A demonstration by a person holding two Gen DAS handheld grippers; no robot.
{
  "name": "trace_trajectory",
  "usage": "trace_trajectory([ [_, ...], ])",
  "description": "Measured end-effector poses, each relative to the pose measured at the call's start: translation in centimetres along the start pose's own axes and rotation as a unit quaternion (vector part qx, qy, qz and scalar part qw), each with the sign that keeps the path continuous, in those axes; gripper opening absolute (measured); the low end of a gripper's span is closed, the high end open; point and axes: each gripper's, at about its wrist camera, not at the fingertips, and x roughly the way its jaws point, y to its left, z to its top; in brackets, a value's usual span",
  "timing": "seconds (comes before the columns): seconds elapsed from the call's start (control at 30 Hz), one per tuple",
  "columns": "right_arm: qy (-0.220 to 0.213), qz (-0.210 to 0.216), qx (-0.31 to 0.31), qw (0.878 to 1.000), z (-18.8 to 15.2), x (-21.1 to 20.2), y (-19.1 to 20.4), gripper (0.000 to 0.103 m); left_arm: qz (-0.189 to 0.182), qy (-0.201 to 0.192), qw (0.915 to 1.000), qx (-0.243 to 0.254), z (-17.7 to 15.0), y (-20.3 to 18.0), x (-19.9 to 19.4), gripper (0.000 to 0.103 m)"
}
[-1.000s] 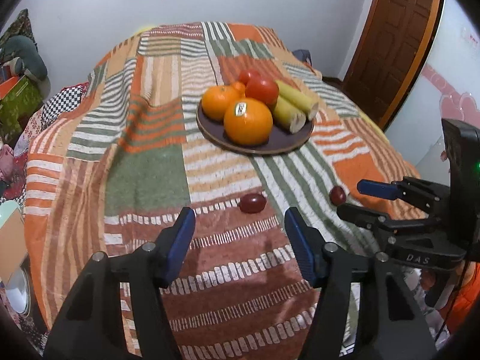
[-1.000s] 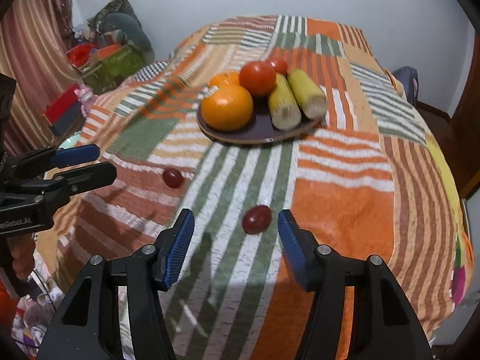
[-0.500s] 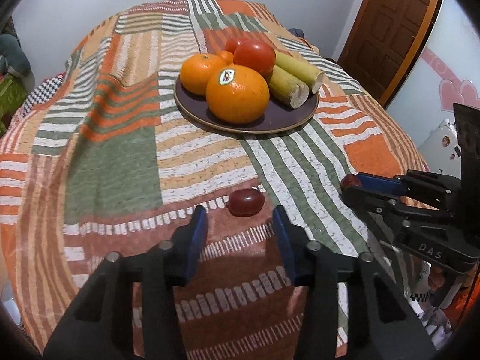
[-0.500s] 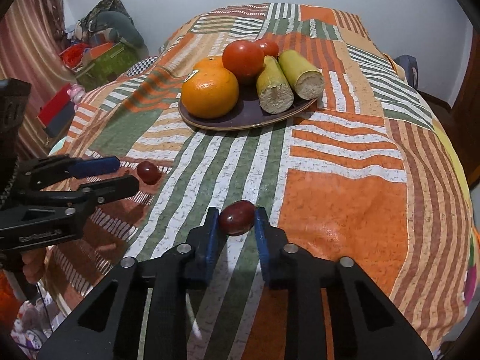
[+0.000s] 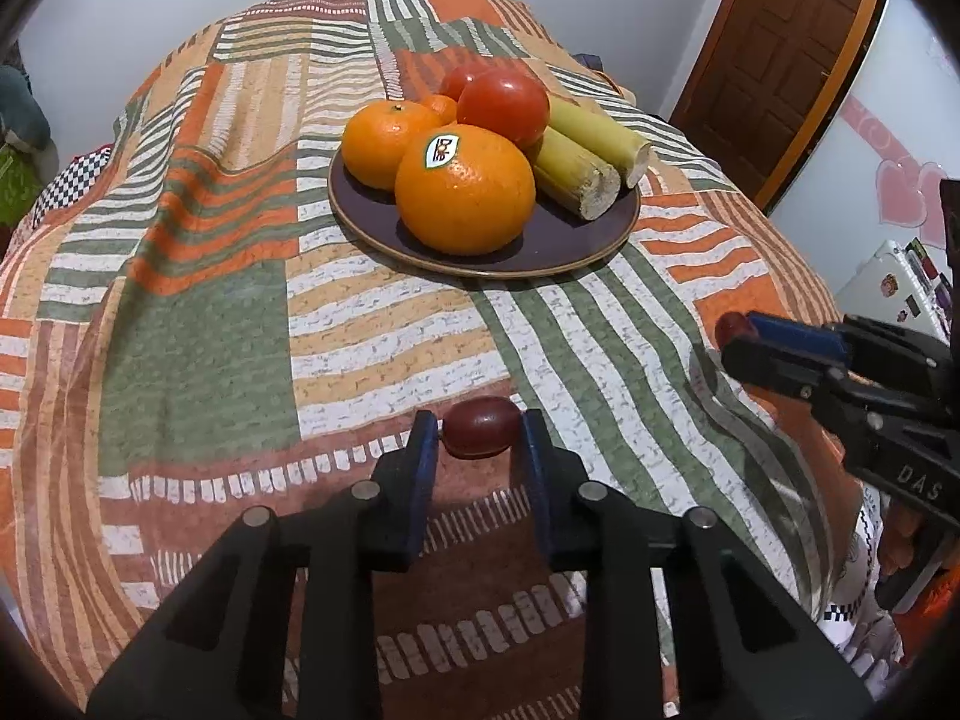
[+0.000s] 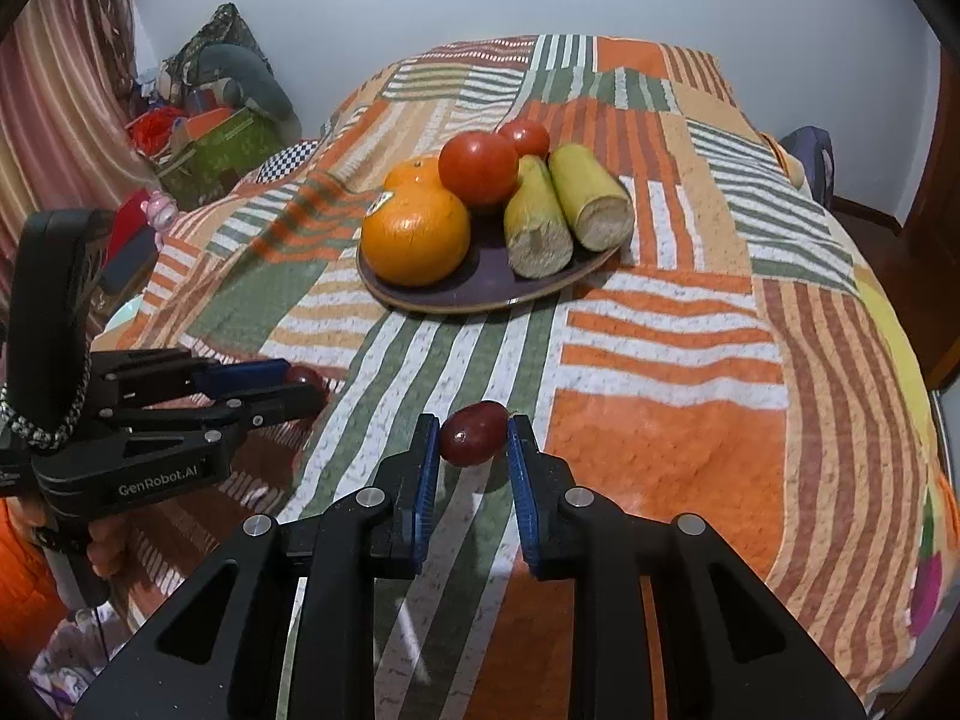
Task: Organize fruits
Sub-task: 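Lower both dates onto the plate rim and open both tools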
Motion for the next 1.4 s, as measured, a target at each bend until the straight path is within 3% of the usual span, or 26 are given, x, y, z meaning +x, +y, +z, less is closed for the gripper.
trace_trajectory([
  [0.57, -0.027, -0.002, -0.014, 1.0, 4.2, 0.8, -0.8, 0.021, -0.011, -0.049, 0.9987, -0.003, 4.6, -1.1, -1.5, 0.028],
  [1.0, -0.009, 0.012, -0.006, 1.0, 5.7, 3.7, -1.8, 0.021, -0.009, -0.018, 0.9998, 0.002, 6.0, -1.6, 2.3, 0.028],
  [1.4, 0.006, 0.016, -0.007, 1.0, 5.8, 5.2, -2.0, 0.022, -0.007, -0.01, 0.9999, -0.011, 6.6, -1.5, 3.4, 0.029],
])
